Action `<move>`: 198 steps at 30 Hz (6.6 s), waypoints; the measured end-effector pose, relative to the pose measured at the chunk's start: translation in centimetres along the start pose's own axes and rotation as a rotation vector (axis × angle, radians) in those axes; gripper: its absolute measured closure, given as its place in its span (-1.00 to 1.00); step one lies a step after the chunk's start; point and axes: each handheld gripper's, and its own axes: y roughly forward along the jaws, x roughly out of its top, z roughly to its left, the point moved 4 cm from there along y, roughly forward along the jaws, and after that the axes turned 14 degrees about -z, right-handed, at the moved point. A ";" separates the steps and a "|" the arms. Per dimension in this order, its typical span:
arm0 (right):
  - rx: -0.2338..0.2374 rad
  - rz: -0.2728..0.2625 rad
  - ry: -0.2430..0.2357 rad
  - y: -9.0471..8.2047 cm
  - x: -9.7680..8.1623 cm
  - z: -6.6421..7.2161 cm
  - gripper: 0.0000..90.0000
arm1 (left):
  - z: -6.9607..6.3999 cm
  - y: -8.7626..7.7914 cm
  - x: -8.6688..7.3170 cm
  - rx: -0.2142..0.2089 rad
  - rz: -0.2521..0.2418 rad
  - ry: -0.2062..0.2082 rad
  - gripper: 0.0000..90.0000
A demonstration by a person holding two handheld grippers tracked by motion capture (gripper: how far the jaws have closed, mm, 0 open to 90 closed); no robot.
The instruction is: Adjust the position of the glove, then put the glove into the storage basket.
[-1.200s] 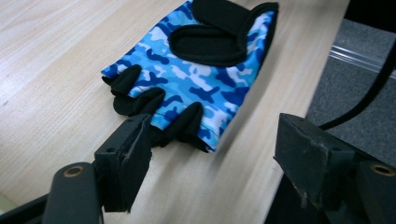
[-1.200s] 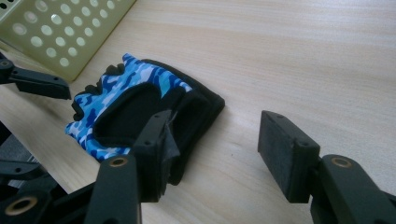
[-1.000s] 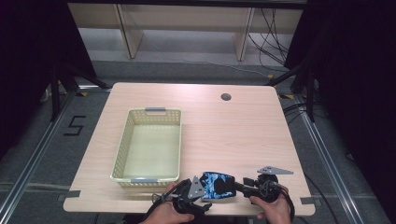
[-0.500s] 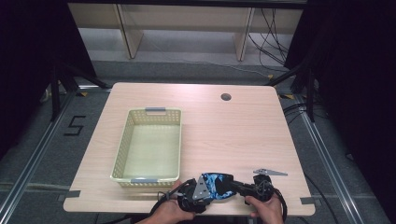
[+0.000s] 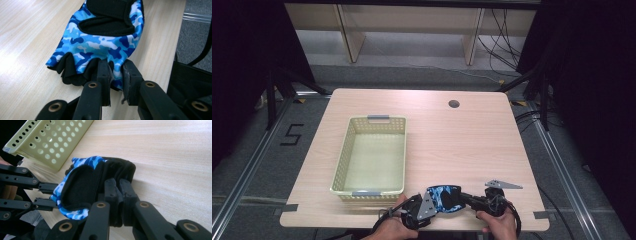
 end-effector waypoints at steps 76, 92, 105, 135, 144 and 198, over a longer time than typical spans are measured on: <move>0.219 -0.020 -0.289 7.2 11.8 15.1 0.92 | 10.1 -15.4 2.8 0.178 -0.076 -0.055 0.71; 0.215 0.073 -0.298 13.6 11.3 16.6 0.92 | 13.1 -17.3 -1.0 0.233 -0.019 -0.095 0.71; 0.201 0.178 -0.254 18.3 8.7 16.9 0.92 | 14.4 -18.1 -4.8 0.221 0.088 -0.139 0.71; 0.126 0.302 -0.267 20.9 6.2 16.5 0.91 | 15.3 -18.7 -3.8 0.238 0.096 -0.225 -0.16; 0.121 0.304 -0.270 20.7 6.2 16.5 0.85 | 15.1 -18.9 -3.4 0.250 0.074 -0.237 -0.19; 0.105 0.012 -0.336 6.8 10.1 11.2 -0.09 | 8.1 -14.9 -0.7 0.162 -0.157 -0.319 -0.53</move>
